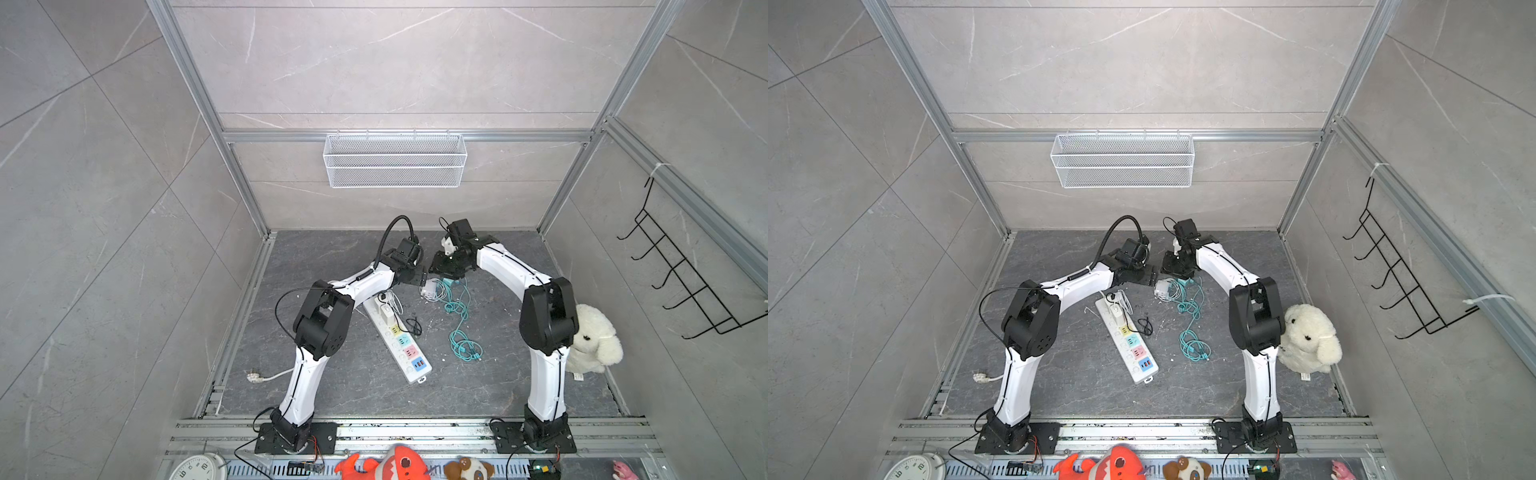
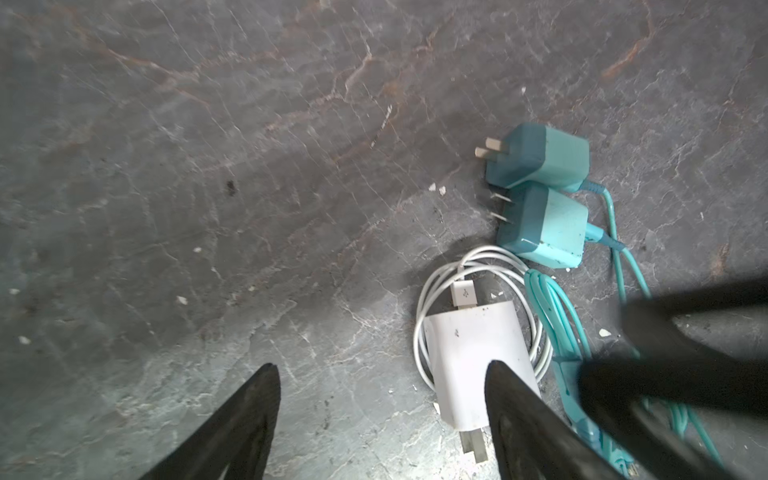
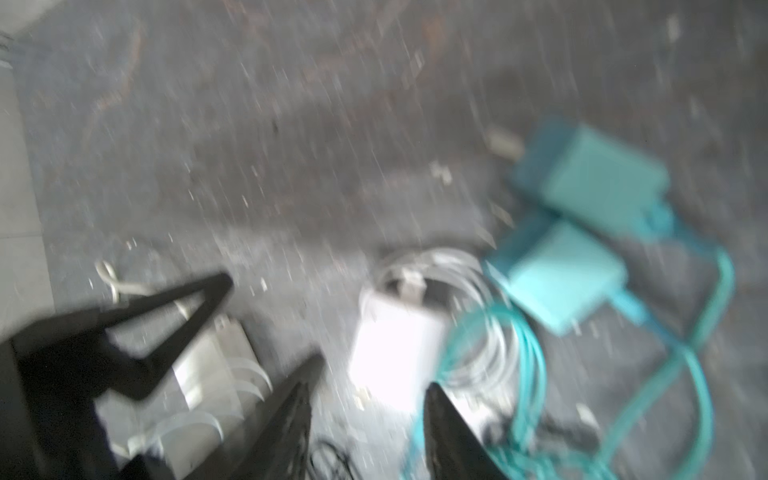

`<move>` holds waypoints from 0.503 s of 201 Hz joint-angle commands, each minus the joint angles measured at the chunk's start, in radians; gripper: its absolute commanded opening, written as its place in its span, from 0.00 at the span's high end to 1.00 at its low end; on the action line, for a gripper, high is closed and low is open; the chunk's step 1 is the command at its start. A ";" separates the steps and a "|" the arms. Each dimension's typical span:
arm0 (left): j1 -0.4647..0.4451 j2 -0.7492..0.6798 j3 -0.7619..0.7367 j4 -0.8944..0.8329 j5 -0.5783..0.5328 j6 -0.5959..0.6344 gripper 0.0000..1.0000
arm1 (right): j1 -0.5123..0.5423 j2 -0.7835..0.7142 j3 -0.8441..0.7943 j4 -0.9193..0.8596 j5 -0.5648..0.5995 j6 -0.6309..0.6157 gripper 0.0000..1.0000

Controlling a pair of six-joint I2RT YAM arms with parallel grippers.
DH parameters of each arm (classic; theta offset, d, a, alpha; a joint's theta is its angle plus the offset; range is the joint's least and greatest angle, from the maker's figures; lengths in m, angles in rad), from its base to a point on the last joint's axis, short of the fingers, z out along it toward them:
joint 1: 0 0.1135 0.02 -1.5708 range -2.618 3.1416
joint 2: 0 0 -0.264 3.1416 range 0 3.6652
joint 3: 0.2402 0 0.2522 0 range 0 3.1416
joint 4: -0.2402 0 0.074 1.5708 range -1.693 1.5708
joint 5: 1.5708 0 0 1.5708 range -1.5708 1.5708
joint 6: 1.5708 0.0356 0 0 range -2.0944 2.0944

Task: Insert the plug
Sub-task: 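Move both grippers over the pile of white and teal chargers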

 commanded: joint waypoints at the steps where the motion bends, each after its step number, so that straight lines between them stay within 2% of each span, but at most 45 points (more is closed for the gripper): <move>1: -0.030 0.008 0.017 0.009 0.013 -0.034 0.20 | -0.006 -0.158 -0.124 0.047 -0.026 0.015 0.53; 43: -0.087 0.031 0.010 0.014 0.009 -0.084 0.21 | -0.050 -0.299 -0.277 0.043 0.024 -0.002 0.52; 101: -0.129 0.066 0.025 -0.014 -0.044 -0.128 0.23 | -0.123 -0.483 -0.458 0.044 -0.004 -0.043 0.52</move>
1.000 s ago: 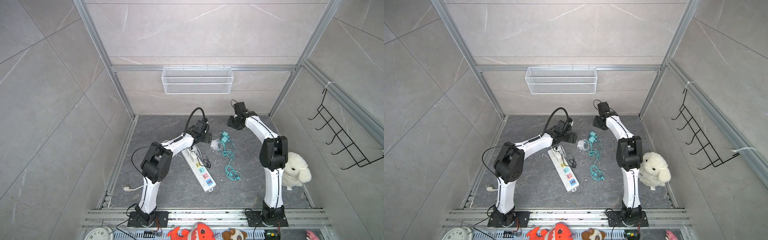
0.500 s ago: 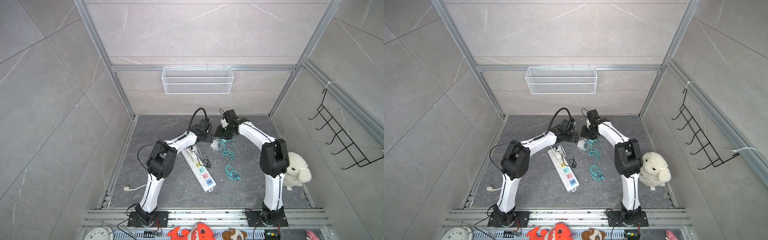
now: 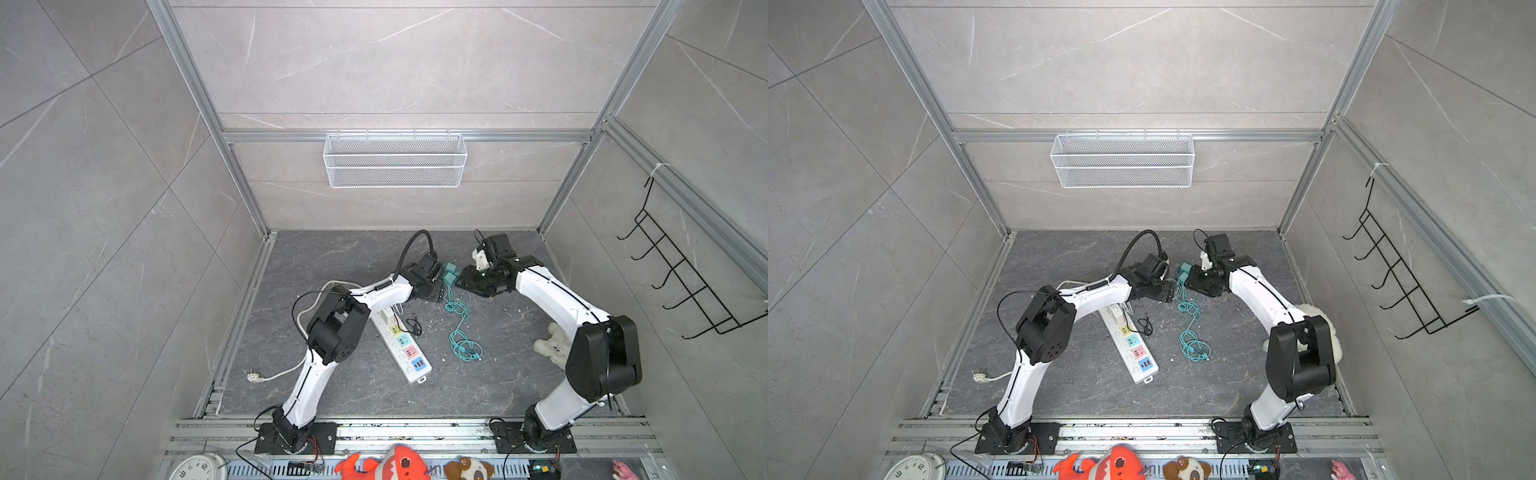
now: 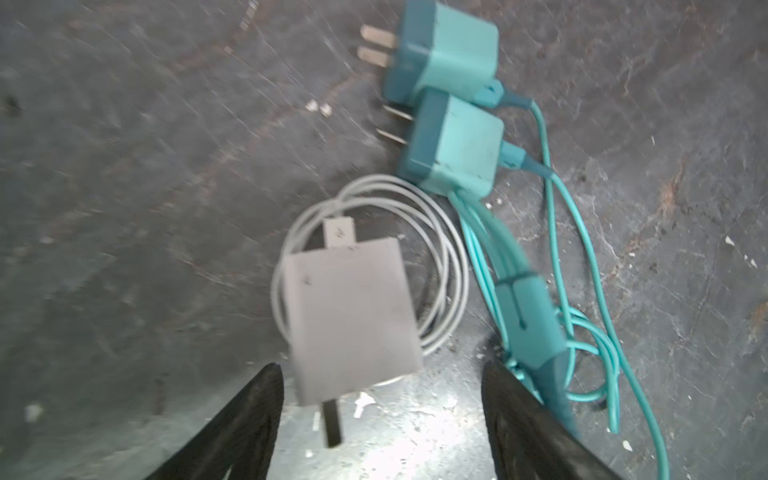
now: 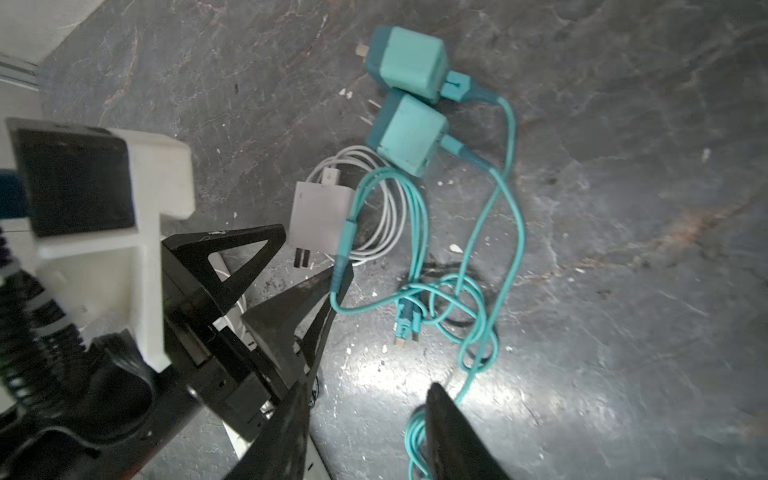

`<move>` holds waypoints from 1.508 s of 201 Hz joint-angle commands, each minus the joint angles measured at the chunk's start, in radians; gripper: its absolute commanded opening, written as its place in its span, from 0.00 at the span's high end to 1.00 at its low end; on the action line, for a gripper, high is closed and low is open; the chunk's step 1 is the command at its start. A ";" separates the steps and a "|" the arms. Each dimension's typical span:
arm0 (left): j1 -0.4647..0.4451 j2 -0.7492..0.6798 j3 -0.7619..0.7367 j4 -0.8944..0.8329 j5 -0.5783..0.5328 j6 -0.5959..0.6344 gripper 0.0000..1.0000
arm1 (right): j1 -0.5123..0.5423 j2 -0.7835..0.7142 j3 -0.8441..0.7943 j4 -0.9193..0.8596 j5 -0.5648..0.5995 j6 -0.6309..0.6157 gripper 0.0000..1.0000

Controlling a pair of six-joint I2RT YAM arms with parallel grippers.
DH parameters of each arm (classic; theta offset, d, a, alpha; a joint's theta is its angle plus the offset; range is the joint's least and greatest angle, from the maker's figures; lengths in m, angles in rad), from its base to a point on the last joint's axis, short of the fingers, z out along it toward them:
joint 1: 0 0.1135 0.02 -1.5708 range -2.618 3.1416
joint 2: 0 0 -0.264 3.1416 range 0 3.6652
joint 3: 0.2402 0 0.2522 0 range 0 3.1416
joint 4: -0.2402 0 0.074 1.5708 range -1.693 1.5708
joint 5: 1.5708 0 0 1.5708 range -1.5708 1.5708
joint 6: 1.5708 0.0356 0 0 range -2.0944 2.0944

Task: Insert the plug
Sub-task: 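Lower the left gripper onto the white charger with coiled cable and close, then lift the white charger with the left gripper while the right gripper draws back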

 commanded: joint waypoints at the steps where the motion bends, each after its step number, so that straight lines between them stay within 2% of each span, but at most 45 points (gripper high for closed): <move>1: -0.001 0.017 0.026 -0.015 -0.036 -0.031 0.23 | -0.015 -0.088 -0.063 -0.002 -0.006 -0.035 0.52; 67: -0.002 0.073 0.084 -0.092 -0.101 -0.053 0.24 | -0.095 -0.265 -0.227 -0.020 -0.046 -0.087 0.52; 108: -0.018 0.147 0.165 -0.150 -0.115 -0.062 0.31 | -0.137 -0.311 -0.264 -0.037 -0.076 -0.115 0.52; 155: -0.024 0.162 0.193 -0.157 -0.121 -0.033 0.31 | -0.152 -0.343 -0.283 -0.055 -0.094 -0.132 0.52; 172: -0.024 0.173 0.217 -0.178 -0.118 -0.022 0.41 | -0.155 -0.352 -0.289 -0.058 -0.091 -0.131 0.52; 198: -0.024 0.182 0.251 -0.226 -0.115 -0.011 0.51 | -0.159 -0.364 -0.298 -0.067 -0.080 -0.129 0.52; 228: -0.023 0.137 0.264 -0.242 -0.150 0.048 0.58 | -0.161 -0.388 -0.310 -0.085 -0.071 -0.123 0.52; 256: -0.017 0.079 0.327 -0.281 -0.212 0.137 0.58 | -0.163 -0.431 -0.326 -0.118 -0.062 -0.115 0.52; 303: 0.051 0.053 0.413 -0.275 -0.221 0.266 0.58 | -0.163 -0.550 -0.372 -0.198 -0.011 -0.090 0.51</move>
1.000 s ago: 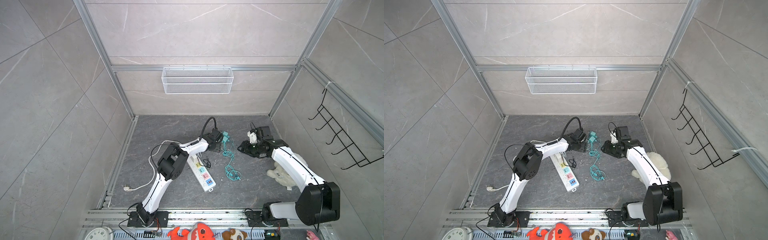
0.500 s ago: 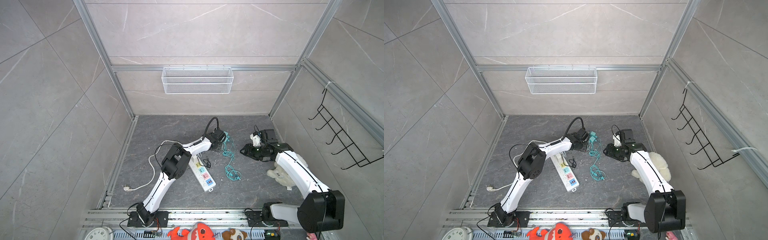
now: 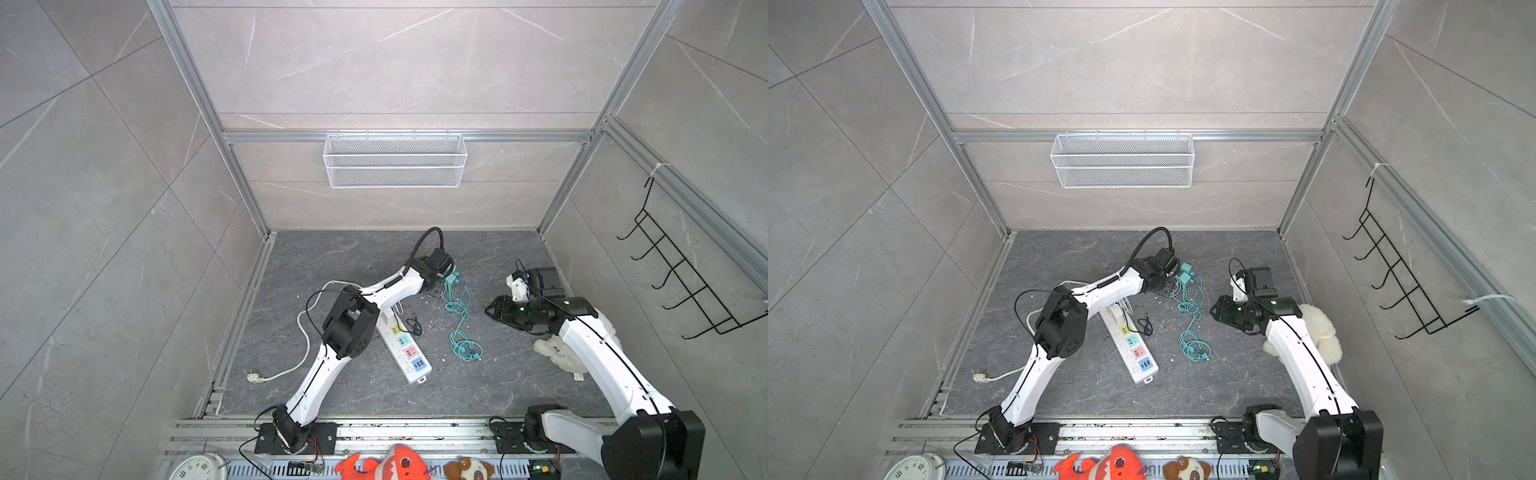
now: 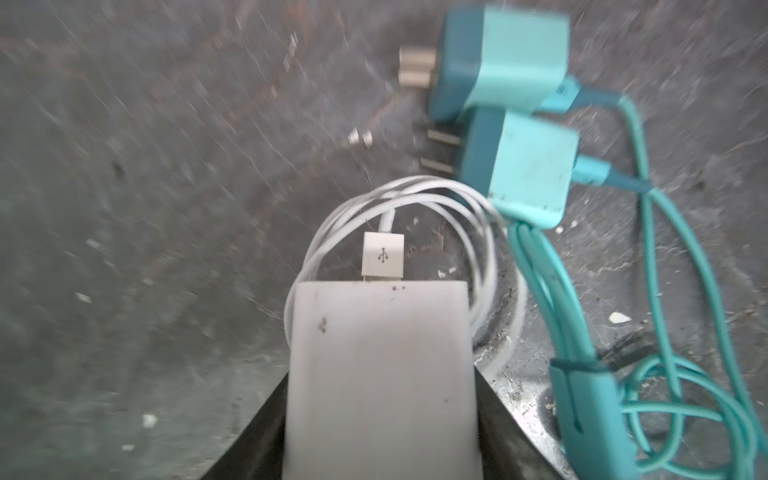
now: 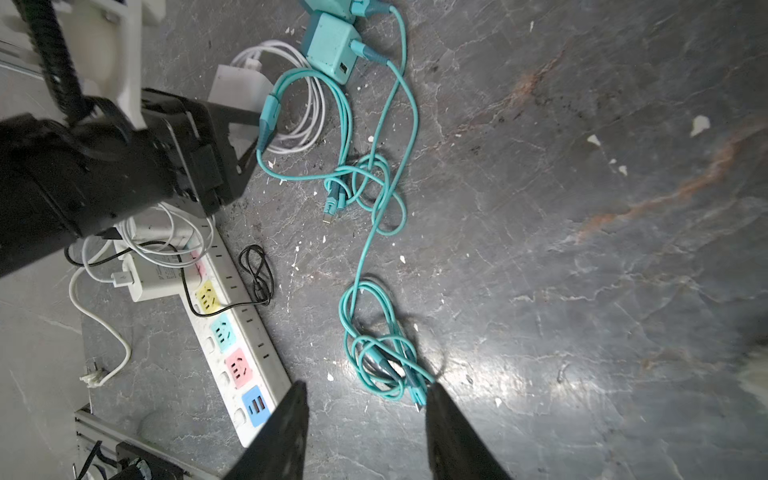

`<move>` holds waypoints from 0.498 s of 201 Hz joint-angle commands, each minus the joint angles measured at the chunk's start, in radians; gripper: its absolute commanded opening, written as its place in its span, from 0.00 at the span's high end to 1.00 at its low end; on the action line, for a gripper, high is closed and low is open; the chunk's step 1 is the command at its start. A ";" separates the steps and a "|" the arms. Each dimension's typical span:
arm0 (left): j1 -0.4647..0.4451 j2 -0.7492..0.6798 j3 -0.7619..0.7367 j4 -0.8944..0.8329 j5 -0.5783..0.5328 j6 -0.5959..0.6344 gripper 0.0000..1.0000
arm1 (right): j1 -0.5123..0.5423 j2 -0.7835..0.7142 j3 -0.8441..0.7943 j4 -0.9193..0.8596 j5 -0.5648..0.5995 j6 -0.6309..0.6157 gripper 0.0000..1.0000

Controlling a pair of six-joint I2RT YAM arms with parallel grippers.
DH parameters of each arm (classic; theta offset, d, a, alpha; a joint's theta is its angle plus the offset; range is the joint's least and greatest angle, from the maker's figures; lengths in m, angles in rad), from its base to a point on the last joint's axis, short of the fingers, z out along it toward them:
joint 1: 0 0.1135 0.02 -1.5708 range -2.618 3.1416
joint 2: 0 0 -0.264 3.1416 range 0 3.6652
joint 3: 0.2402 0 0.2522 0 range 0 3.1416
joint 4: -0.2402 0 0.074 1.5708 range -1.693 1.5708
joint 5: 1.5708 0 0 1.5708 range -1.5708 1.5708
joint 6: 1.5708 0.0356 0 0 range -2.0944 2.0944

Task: Insert the plug
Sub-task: 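Lift the white charger with the left gripper while the right gripper draws back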

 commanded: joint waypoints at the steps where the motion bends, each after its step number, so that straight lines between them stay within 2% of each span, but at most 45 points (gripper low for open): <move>1: 0.051 -0.096 0.074 0.004 -0.042 0.120 0.58 | -0.004 -0.065 -0.030 -0.080 0.050 0.021 0.51; 26: 0.078 -0.123 0.056 0.120 -0.038 0.205 0.60 | -0.004 -0.121 -0.069 -0.108 0.089 0.069 0.50; 64: 0.121 -0.219 -0.077 0.407 0.183 0.230 0.61 | -0.005 -0.124 -0.132 -0.065 0.078 0.117 0.51; 100: 0.134 -0.323 -0.243 0.650 0.239 0.266 0.60 | -0.006 -0.081 -0.141 -0.036 0.073 0.121 0.51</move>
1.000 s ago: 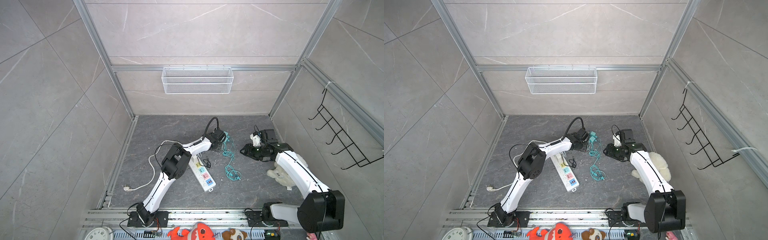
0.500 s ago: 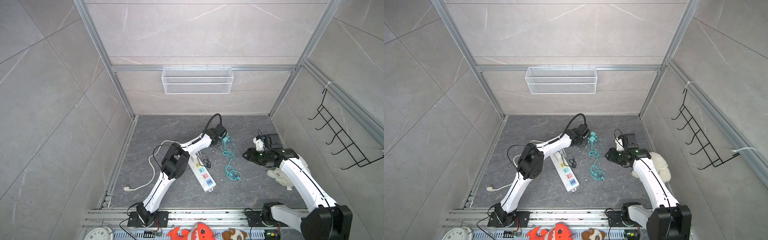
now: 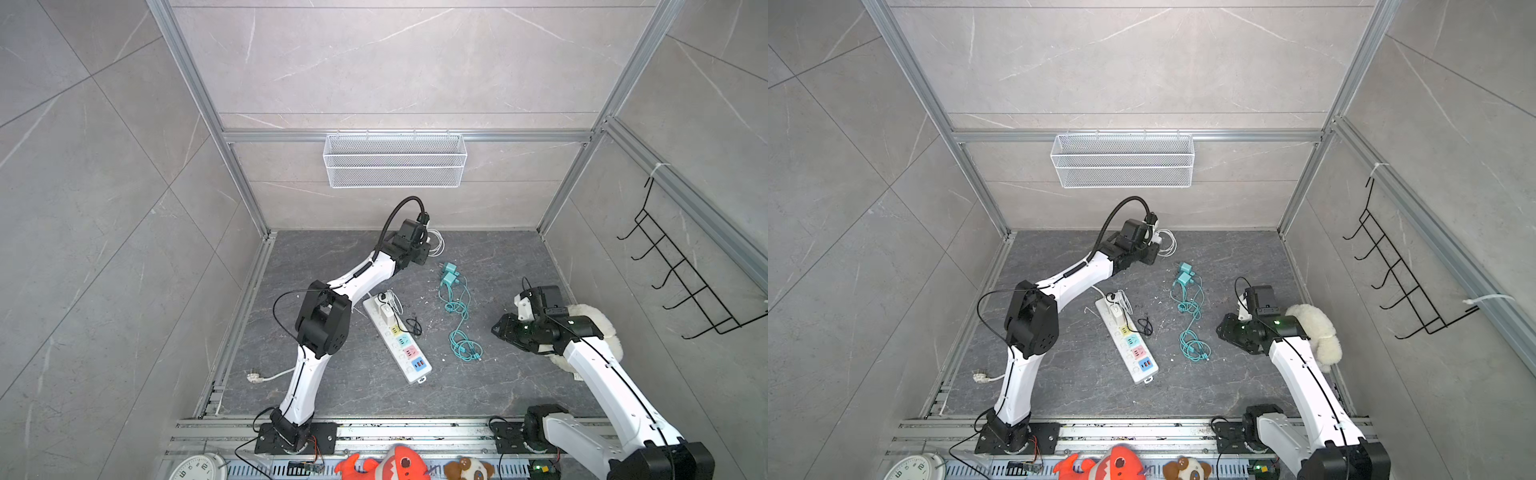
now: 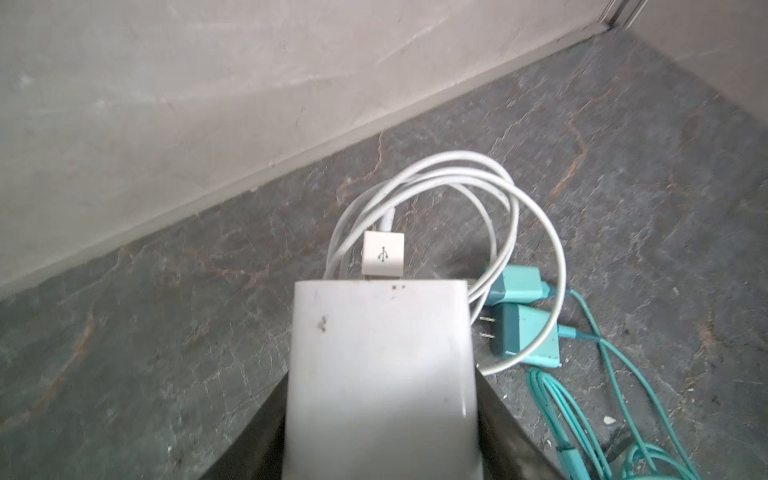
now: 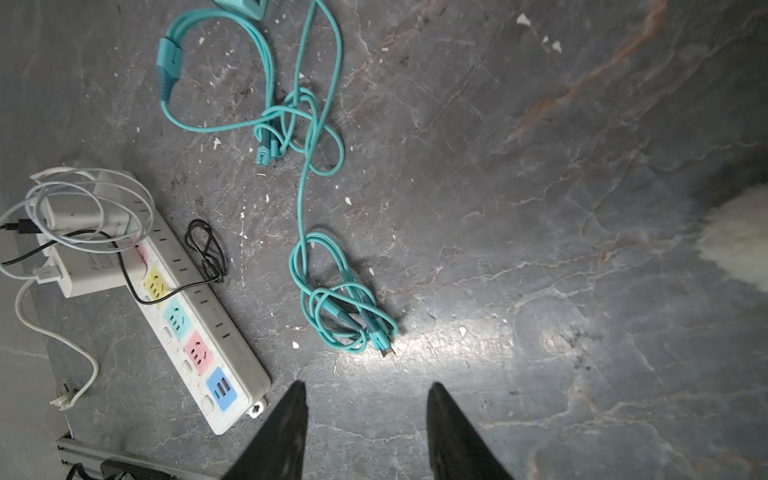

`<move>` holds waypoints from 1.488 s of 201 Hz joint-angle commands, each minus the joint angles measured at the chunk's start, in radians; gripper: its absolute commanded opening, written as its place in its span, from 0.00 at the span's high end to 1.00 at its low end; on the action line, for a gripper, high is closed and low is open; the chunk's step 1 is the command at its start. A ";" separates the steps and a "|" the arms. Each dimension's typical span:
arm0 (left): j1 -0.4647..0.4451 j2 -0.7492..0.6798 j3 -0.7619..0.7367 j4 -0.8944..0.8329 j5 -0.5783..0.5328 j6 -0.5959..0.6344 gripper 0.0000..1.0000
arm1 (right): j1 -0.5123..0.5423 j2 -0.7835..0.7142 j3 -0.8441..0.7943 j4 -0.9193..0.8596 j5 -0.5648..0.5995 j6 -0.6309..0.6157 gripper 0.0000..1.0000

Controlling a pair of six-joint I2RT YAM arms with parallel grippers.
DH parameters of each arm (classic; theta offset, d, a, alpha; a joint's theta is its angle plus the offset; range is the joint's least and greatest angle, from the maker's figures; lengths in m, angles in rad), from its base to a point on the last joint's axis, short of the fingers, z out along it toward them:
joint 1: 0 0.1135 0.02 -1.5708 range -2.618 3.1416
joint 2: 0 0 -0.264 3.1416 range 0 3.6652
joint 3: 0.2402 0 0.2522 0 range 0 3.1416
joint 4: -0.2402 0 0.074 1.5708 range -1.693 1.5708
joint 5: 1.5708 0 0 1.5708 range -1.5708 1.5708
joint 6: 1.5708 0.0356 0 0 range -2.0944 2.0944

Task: Insert the plug
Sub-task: 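Lift the white charger with the left gripper while the right gripper draws back, then carry the charger toward the strip with the left gripper while the right gripper approaches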

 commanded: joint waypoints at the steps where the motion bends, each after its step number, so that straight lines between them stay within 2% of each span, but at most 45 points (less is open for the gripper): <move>1: -0.002 -0.119 -0.070 0.265 0.098 0.049 0.60 | -0.004 0.022 -0.006 0.023 0.010 0.023 0.51; 23: 0.023 -0.189 -0.218 0.468 0.200 0.026 0.61 | -0.004 0.038 0.002 0.030 0.013 0.016 0.51; 53: 0.028 -0.265 -0.359 0.632 0.302 0.048 0.60 | -0.004 0.073 0.015 0.041 0.002 -0.002 0.51; 82: 0.028 -0.363 -0.567 0.861 0.349 0.031 0.60 | -0.004 0.094 0.022 0.056 0.003 -0.005 0.51; 103: 0.028 -0.452 -0.779 1.108 0.357 0.018 0.60 | -0.006 0.135 0.030 0.083 -0.006 -0.004 0.51; 123: 0.021 -0.540 -0.954 1.275 0.370 0.021 0.62 | -0.004 0.181 0.057 0.112 -0.023 0.003 0.51; 145: -0.026 -0.620 -1.149 1.468 0.332 0.101 0.64 | -0.005 0.244 0.112 0.135 -0.027 0.009 0.51; 176: -0.125 -0.752 -1.335 1.515 0.218 0.217 0.67 | -0.006 0.372 0.245 0.153 -0.029 0.010 0.51; 209: -0.315 -0.831 -1.450 1.572 0.056 0.424 0.68 | -0.006 0.508 0.444 0.158 -0.059 0.012 0.52; 221: -0.361 -0.837 -1.470 1.589 0.028 0.459 0.69 | -0.005 0.559 0.537 0.146 -0.093 0.013 0.53; 261: -0.409 -0.728 -1.460 1.628 0.036 0.462 0.71 | 0.032 0.681 0.811 0.091 -0.254 -0.021 0.56; 299: -0.416 -0.597 -1.387 1.628 0.076 0.442 0.72 | 0.139 0.727 1.031 -0.024 -0.374 -0.119 0.60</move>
